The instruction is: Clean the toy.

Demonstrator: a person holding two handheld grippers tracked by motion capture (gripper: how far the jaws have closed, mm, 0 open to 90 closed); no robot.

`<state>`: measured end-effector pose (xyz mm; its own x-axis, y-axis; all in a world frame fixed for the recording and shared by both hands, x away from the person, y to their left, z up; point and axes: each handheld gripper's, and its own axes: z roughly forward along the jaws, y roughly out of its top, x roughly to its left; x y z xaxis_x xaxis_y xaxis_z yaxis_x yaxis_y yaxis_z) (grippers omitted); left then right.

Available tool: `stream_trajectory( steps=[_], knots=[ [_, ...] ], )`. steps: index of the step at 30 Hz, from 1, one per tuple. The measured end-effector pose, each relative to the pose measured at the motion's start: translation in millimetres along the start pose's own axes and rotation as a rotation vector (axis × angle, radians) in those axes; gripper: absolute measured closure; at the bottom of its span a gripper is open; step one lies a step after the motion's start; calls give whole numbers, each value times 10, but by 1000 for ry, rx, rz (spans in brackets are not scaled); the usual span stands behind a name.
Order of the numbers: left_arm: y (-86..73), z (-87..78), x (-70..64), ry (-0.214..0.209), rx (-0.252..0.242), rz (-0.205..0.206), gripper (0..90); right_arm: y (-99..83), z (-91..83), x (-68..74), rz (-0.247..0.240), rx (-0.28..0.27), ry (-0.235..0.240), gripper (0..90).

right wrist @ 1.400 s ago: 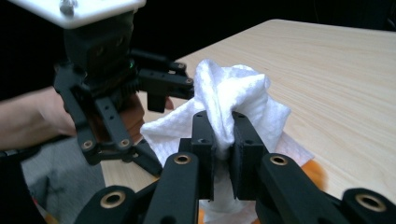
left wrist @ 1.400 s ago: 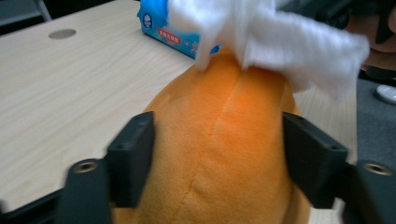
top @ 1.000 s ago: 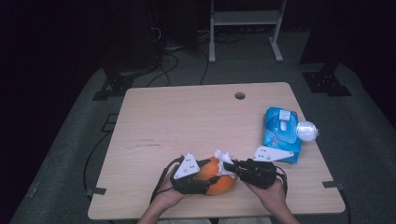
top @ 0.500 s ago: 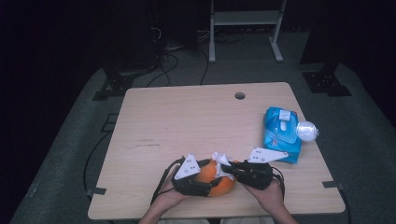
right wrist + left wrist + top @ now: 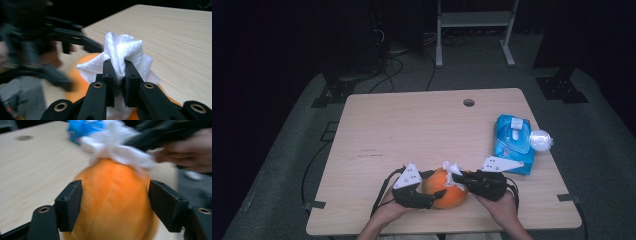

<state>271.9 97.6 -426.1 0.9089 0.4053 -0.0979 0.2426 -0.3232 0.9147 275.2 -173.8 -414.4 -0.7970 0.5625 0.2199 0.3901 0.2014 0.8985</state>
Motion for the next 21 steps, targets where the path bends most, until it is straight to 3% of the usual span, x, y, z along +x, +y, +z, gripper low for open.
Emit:
stream_trajectory(
  steps=[2, 4, 6, 10, 12, 14, 16, 17, 19, 21],
  knots=[
    [-6, 3, 21, 8, -18, -16, 249, -24, -30, -80, 7, -1, -45, 811],
    [-17, 59, 13, 62, 17, 6, 170, -19, -60, -120, 40, -9, -43, 810],
    [-61, 114, 15, 42, 42, -7, 136, 2, -50, -55, 33, -9, -25, 809],
    [-11, 107, -102, 66, 38, 67, 321, 57, 0, 160, -13, -15, 62, 808],
    [46, 68, -124, 67, 18, 63, 360, 81, 10, 198, -49, -11, 44, 810],
    [71, 34, -117, 65, -1, 47, 376, 79, -26, 106, -20, -23, 23, 811],
    [77, 34, -127, 72, 5, 56, 376, 52, -61, 0, 6, -17, -30, 811],
    [78, 43, -138, 74, 7, 60, 376, 38, -73, -34, 34, -20, -30, 810],
    [94, 53, -157, 80, 18, 71, 377, 41, -74, 19, 29, -23, -19, 809],
    [107, 47, -158, 84, 20, 65, 378, 72, -51, 131, 13, -37, 40, 808]
  ],
)
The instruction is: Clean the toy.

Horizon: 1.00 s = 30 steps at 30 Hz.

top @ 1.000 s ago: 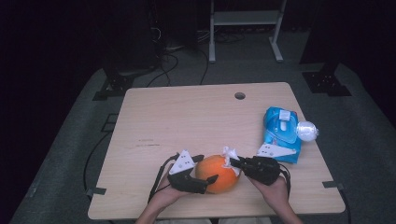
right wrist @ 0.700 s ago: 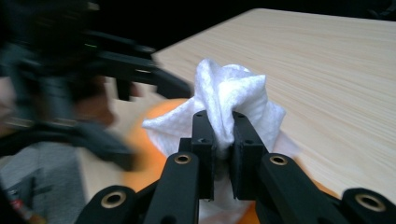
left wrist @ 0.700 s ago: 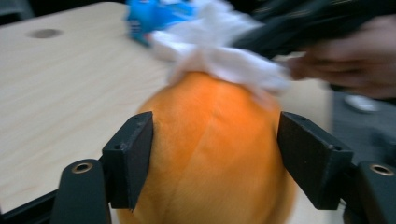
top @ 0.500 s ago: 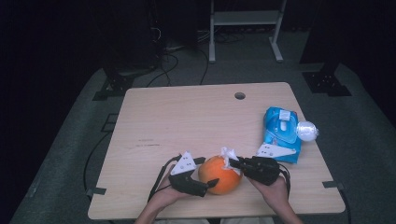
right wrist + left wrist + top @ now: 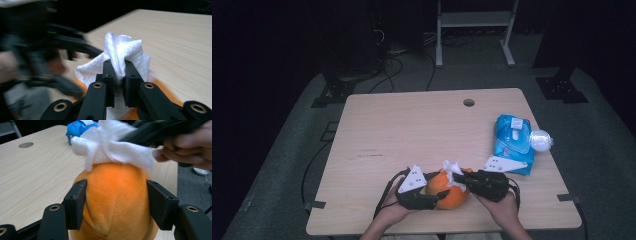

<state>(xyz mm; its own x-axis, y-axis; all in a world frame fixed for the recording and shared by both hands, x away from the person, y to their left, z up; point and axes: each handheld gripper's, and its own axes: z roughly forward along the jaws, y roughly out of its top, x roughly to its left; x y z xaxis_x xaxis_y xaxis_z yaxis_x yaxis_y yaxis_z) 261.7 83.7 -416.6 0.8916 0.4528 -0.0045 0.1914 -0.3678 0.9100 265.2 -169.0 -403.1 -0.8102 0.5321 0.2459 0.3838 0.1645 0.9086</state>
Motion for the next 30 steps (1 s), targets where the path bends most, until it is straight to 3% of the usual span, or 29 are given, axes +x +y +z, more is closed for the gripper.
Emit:
stream_trajectory(
  steps=[3, 5, 10, 12, 18, 21, 23, 25, 28, 30],
  knots=[
    [13, -49, 22, 4, -12, -14, 382, 41, 34, 91, -57, 9, 0, 808],
    [22, -85, 39, 13, -17, -17, 385, 15, 31, -10, -19, -2, -5, 809],
    [7, -112, 83, 15, -15, -32, 386, -190, 22, -407, 84, 38, -95, 809],
    [11, -117, 84, 11, -15, -30, 384, -249, 8, -503, 134, 40, -97, 810],
    [41, -213, 131, 3, -52, -66, 385, -122, 4, -336, 80, 18, -52, 809],
    [31, -199, 128, 1, -40, -62, 383, -275, 86, -455, 135, 74, -73, 809],
    [34, -183, 115, 6, -36, -56, 381, -352, 117, -506, 190, 84, -57, 812],
    [43, -176, 104, 12, -33, -50, 379, -272, 93, -437, 159, 67, -50, 813],
    [48, -131, 83, 12, -36, -52, 376, -97, 12, -267, 143, -23, 54, 812],
    [61, -101, 50, 12, -32, -36, 347, -44, 12, -170, 94, -26, 66, 811]
  ],
)
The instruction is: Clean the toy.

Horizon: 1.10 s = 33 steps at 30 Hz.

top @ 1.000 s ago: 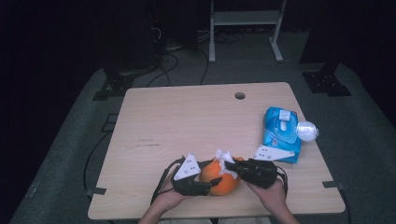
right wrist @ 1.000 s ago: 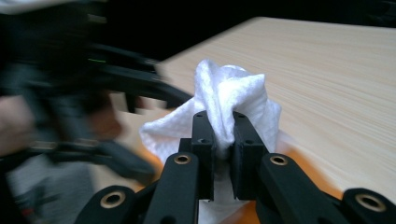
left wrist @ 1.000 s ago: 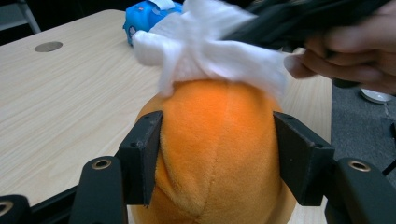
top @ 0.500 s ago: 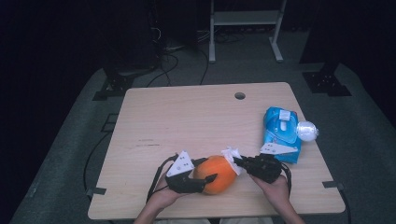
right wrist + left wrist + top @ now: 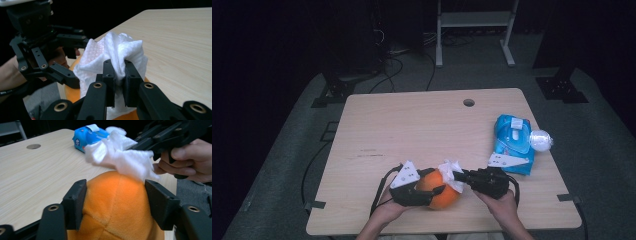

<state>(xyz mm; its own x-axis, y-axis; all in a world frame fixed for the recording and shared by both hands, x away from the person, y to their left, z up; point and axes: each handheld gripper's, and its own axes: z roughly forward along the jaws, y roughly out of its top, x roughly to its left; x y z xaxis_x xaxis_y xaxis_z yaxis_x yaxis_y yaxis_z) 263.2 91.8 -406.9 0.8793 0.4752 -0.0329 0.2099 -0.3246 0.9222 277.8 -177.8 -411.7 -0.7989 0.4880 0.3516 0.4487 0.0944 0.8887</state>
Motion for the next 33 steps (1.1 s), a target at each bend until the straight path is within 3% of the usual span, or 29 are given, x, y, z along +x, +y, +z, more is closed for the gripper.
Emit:
stream_trajectory(
  steps=[1, 4, 7, 9, 12, 14, 17, 19, 21, 23, 25, 26, 29, 31, 33],
  knots=[
    [2, 9, -11, 1, 4, 12, 310, -19, 20, 0, -10, 14, -10, 810],
    [-17, 5, 11, -20, 9, 1, 192, -140, 46, -151, 38, 33, -34, 810],
    [-58, -6, 67, -15, 29, -16, 154, -155, -3, -229, 56, 29, -78, 810],
    [-94, 20, 90, -32, 26, -25, 206, -149, -12, -236, 67, 23, -79, 811],
    [-84, 7, 69, -14, 29, 2, 325, -101, -15, -139, 42, 13, -78, 814],
    [-44, -18, 55, -8, 13, -4, 369, -47, -43, -60, 31, -18, -42, 814],
    [10, -69, 39, -8, -13, -9, 392, 26, -64, 50, -20, -38, -21, 813],
    [14, -83, 43, -1, -15, -13, 397, 1, -43, 20, -22, -25, -36, 812],
    [-9, -62, 46, 15, 2, -17, 401, -76, 14, -60, -12, 27, -87, 813],
    [-12, -43, 46, 32, 5, -14, 400, -113, 24, -87, 31, 20, -67, 814],
    [-12, -25, 47, 46, 2, -23, 394, -50, 5, 10, -12, 10, -59, 814],
    [-18, -8, 40, 43, -2, -28, 391, -19, -6, 58, -24, -8, -29, 814],
    [-11, -7, 33, 23, -6, -19, 298, 10, 31, 141, -91, 14, -49, 812],
    [-21, -22, 73, 3, -10, -40, 197, -29, 38, 51, -54, 8, -50, 811],
    [-50, 3, 81, 21, 8, -44, 180, -47, 16, -34, -33, 2, -81, 811]
  ],
)
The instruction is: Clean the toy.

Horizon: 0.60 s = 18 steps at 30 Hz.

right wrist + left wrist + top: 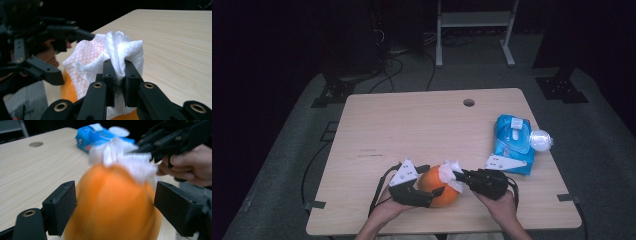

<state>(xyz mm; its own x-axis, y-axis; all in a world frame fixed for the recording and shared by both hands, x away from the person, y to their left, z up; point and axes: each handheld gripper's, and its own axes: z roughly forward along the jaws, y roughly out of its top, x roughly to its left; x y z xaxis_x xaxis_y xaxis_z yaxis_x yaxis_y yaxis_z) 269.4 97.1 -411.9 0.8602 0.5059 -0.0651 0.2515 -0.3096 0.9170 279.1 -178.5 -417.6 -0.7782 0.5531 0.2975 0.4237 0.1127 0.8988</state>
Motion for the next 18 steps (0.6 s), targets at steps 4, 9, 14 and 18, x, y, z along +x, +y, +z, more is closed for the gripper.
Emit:
stream_trajectory(
  steps=[4, 9, 14, 18],
  knots=[
    [-13, 51, -61, 57, 13, 35, 307, 16, -29, 25, -2, 3, -29, 814],
    [-26, 44, -40, 56, -1, -14, 321, 68, -22, 206, -86, -4, -1, 812],
    [-16, -7, -41, -84, -9, 6, 296, 21, -47, 34, -59, -7, -50, 811],
    [-8, 68, -51, 11, 22, 26, 167, 29, -87, 14, -50, -7, -44, 812]
  ],
)
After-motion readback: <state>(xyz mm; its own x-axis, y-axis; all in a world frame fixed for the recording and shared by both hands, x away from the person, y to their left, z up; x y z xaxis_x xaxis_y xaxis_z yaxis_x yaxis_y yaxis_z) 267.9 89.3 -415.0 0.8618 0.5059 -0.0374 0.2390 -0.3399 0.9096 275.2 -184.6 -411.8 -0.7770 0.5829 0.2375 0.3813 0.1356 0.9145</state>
